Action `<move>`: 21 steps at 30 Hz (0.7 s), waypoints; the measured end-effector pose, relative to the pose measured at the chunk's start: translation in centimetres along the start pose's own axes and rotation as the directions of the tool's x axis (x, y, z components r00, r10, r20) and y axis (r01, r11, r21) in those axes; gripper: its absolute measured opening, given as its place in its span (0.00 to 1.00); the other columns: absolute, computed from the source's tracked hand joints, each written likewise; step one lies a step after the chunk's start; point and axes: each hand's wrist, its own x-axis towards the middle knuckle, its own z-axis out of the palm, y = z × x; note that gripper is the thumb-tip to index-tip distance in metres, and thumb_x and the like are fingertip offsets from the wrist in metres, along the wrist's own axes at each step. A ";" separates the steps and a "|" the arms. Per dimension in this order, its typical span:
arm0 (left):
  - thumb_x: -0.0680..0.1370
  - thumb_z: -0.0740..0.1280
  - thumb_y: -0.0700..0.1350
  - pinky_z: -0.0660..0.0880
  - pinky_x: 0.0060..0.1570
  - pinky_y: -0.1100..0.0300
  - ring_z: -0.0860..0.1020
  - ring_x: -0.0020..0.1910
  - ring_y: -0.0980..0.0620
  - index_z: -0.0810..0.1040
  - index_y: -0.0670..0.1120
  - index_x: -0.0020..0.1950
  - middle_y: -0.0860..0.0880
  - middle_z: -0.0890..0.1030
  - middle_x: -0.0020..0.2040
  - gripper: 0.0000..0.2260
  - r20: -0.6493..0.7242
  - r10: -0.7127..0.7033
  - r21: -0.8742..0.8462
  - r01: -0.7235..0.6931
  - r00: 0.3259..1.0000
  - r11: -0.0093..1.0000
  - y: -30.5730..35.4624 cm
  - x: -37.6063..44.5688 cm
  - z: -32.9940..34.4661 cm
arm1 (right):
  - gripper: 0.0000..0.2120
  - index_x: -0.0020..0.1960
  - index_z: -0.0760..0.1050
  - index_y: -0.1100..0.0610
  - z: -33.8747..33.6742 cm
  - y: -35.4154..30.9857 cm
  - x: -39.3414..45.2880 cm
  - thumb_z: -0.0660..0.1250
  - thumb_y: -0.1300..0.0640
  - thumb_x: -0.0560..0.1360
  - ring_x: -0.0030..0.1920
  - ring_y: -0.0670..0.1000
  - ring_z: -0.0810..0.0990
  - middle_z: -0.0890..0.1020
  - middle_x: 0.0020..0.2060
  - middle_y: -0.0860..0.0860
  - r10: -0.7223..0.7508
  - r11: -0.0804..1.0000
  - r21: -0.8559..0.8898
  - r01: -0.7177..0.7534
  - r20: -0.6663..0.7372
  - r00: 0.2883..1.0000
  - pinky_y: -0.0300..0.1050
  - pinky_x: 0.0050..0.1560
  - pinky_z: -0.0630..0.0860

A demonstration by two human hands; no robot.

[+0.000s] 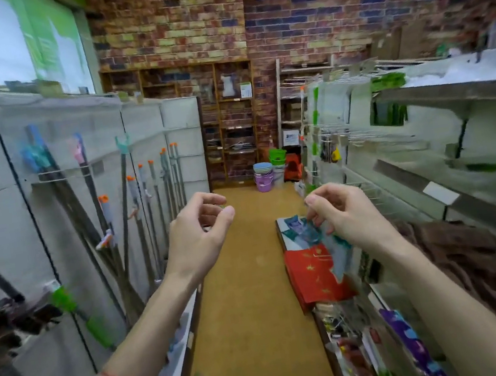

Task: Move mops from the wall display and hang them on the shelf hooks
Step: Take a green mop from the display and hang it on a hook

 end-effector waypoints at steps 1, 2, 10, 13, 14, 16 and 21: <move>0.79 0.72 0.50 0.80 0.46 0.58 0.84 0.47 0.52 0.82 0.51 0.53 0.50 0.86 0.46 0.06 0.002 0.003 0.001 -0.003 1.000 1.000 -1.0 2.2 0.5 | 0.09 0.51 0.81 0.54 0.5 0.5 2.2 0.65 0.51 0.82 0.42 0.52 0.85 0.87 0.42 0.53 0.003 1.000 0.000 -0.003 -0.004 1.000 0.47 0.40 0.81; 0.79 0.72 0.50 0.81 0.47 0.58 0.84 0.48 0.52 0.82 0.51 0.53 0.51 0.85 0.47 0.06 0.009 0.007 0.003 -0.007 1.000 1.000 -1.9 4.5 1.1 | 0.09 0.51 0.81 0.55 0.8 1.1 4.4 0.65 0.51 0.83 0.43 0.53 0.85 0.87 0.42 0.53 0.006 1.000 0.009 -0.006 -0.015 1.000 0.48 0.41 0.82; 0.81 0.71 0.47 0.81 0.49 0.57 0.84 0.49 0.52 0.81 0.48 0.56 0.51 0.85 0.48 0.06 0.058 0.035 0.010 -0.036 0.998 0.999 -9.9 19.3 8.4 | 0.09 0.51 0.81 0.53 3.1 9.2 19.7 0.65 0.50 0.83 0.42 0.50 0.86 0.87 0.42 0.52 0.062 0.998 0.021 -0.061 -0.068 0.996 0.55 0.44 0.84; 0.81 0.72 0.47 0.81 0.49 0.57 0.84 0.49 0.51 0.81 0.48 0.57 0.51 0.85 0.48 0.06 0.060 0.052 0.019 -0.053 0.997 0.998 -13.8 24.8 12.2 | 0.09 0.51 0.81 0.53 3.8 13.6 26.0 0.65 0.50 0.82 0.42 0.50 0.85 0.87 0.42 0.52 0.050 0.999 -0.004 -0.050 -0.071 0.996 0.54 0.44 0.84; 0.81 0.72 0.47 0.80 0.48 0.58 0.84 0.49 0.52 0.81 0.48 0.57 0.52 0.84 0.48 0.06 0.056 0.058 0.027 -0.060 0.997 0.998 -15.1 26.7 13.7 | 0.08 0.51 0.81 0.54 4.1 15.2 28.3 0.66 0.51 0.82 0.42 0.51 0.85 0.87 0.42 0.52 0.046 0.999 -0.001 -0.046 -0.073 0.996 0.54 0.44 0.83; 0.81 0.72 0.48 0.78 0.47 0.61 0.83 0.49 0.55 0.81 0.49 0.56 0.53 0.84 0.48 0.06 0.054 0.066 0.043 -0.068 0.996 0.997 -17.6 30.5 16.7 | 0.08 0.51 0.81 0.54 4.4 18.4 32.9 0.65 0.53 0.83 0.42 0.52 0.85 0.87 0.42 0.53 0.036 0.999 0.014 -0.035 -0.090 0.995 0.52 0.43 0.82; 0.81 0.71 0.49 0.78 0.46 0.68 0.83 0.50 0.58 0.81 0.50 0.57 0.54 0.84 0.48 0.07 0.067 0.068 0.106 -0.075 0.995 0.992 -22.1 41.0 23.4 | 0.07 0.51 0.81 0.53 4.8 24.4 45.9 0.66 0.53 0.83 0.42 0.51 0.85 0.87 0.41 0.51 0.032 0.999 0.042 -0.028 -0.103 0.994 0.45 0.38 0.81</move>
